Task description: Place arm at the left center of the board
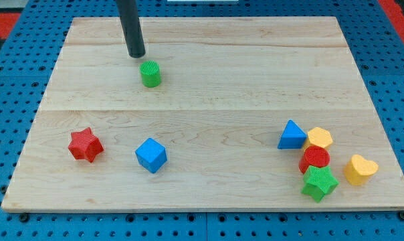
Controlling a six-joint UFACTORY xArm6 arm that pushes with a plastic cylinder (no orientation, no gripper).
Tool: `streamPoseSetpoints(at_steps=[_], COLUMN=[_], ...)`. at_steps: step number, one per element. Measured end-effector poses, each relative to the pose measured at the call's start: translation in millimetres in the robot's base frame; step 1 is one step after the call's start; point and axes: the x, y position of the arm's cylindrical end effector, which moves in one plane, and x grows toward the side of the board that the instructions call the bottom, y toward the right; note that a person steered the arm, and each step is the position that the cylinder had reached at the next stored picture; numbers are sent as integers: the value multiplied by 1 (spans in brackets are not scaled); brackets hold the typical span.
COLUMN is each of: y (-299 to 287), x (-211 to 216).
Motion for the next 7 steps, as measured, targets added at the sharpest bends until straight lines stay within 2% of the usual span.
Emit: streamPoseSetpoints(at_steps=[3, 4, 6, 7], y=[146, 146, 98, 44], x=[160, 155, 4, -43])
